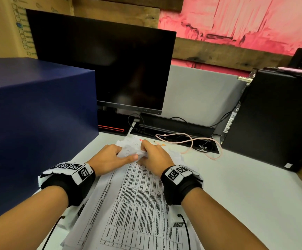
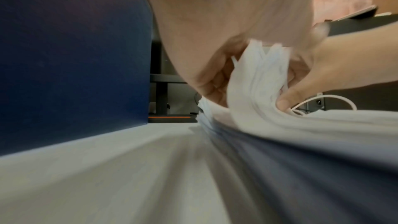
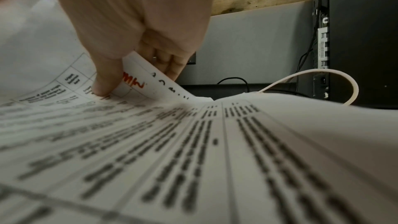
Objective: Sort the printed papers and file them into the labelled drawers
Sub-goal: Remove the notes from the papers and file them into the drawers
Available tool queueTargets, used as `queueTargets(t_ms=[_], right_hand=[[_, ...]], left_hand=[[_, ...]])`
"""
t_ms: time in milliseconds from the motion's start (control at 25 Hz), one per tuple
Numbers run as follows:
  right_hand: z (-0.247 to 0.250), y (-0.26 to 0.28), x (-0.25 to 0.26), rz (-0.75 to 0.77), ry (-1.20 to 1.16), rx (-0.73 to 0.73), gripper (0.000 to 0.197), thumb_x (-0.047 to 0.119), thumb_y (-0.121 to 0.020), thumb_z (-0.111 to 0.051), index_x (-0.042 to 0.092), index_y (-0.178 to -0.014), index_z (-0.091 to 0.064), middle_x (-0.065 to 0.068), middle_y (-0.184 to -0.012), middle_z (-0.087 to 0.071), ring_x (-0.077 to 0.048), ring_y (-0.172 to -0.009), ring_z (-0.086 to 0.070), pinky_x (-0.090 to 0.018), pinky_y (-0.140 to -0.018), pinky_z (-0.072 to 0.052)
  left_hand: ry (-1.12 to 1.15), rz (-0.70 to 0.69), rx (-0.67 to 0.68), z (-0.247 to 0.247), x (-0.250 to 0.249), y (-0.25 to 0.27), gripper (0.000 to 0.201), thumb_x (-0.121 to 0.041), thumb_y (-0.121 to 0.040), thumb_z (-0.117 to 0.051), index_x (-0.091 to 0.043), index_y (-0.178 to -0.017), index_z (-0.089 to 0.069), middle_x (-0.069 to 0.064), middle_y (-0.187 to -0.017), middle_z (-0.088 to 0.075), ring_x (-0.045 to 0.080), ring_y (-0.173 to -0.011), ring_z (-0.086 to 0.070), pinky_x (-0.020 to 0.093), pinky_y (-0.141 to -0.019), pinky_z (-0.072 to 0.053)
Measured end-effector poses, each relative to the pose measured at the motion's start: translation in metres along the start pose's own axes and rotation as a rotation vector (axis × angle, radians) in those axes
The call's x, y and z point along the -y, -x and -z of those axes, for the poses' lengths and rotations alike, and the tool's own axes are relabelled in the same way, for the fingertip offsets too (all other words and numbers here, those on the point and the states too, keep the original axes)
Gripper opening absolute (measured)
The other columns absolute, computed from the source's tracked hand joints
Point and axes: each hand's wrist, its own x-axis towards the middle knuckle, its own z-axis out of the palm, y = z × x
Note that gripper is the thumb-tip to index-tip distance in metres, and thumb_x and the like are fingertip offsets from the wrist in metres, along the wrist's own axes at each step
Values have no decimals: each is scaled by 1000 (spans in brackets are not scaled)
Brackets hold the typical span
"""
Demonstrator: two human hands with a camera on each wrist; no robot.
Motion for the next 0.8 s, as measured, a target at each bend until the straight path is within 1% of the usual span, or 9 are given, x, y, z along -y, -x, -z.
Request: queueTargets(t_ms=[80,160,240,320,440,560,640,720,800], right_hand=[[4,1,0,-9,6,-17,33,28,-84,-69,19,-100,-41,-3,-90,-58,-23,-83,-52,-36,-71,-45],[9,3,3,-20,29,-53,41,38,-82,-71,22,-106,-41,-3,-98,-59,-24,-90,-52,-36,-77,-45],[18,7,9,-22,41,-121,45,45,-80,-72,24,-108,-43,-3,-101,-58,-24,-96,-50,-36,-81,-43],[32,12,16,1,-7,-227,48,46,-79,-72,26,-114,-46,0,-105,-56,-23,-102,-49,-36,-88,-43],[58,23,14,14,-144,-493,58,40,-80,-74,23,-128,-46,2,-120,-53,-19,-118,-44,-34,-102,-38],[80,36,-11,-199,-227,-703,65,44,-88,-64,9,-137,-40,-8,-135,-49,-26,-126,-42,-37,-106,-35],[90,48,-19,-333,-524,-585,60,50,-94,-51,6,-134,-40,-5,-130,-53,-22,-119,-50,-34,-97,-39],[95,55,-19,-282,-846,-433,46,48,-97,-45,11,-126,-46,8,-120,-57,-8,-105,-55,-24,-89,-40],[101,57,-10,-180,-968,-475,33,38,-99,-46,16,-123,-52,13,-108,-59,-2,-98,-57,-17,-84,-42]], left_hand=[[-112,3,34,7,-4,10,25,-47,-74,-77,-26,-85,-67,-17,-74,-66,0,-68,-61,13,-60,-44],[-214,5,69,13,-10,16,47,-34,-74,-80,-29,-116,-59,-14,-105,-65,7,-100,-60,22,-85,-48],[-209,20,24,15,-20,20,54,-22,-77,-77,-25,-124,-51,-8,-115,-61,13,-109,-56,31,-95,-47],[-126,50,-106,19,-27,20,43,-19,-81,-72,-17,-120,-54,-3,-113,-62,18,-108,-59,35,-93,-48],[105,103,-274,29,-43,22,27,-18,-87,-68,-11,-111,-59,3,-104,-66,19,-94,-63,32,-77,-51],[316,18,-394,38,-63,32,16,-17,-94,-58,-7,-107,-60,8,-101,-68,25,-92,-66,34,-73,-53],[395,-64,-443,40,-77,37,17,-16,-97,-51,-6,-109,-59,11,-102,-68,26,-93,-66,34,-74,-55],[469,-117,-465,37,-90,40,20,-15,-100,-45,-7,-115,-56,7,-104,-66,18,-91,-65,19,-66,-53],[548,-162,-479,37,-100,41,24,-17,-102,-42,-8,-121,-53,4,-109,-65,13,-96,-64,12,-63,-51]])
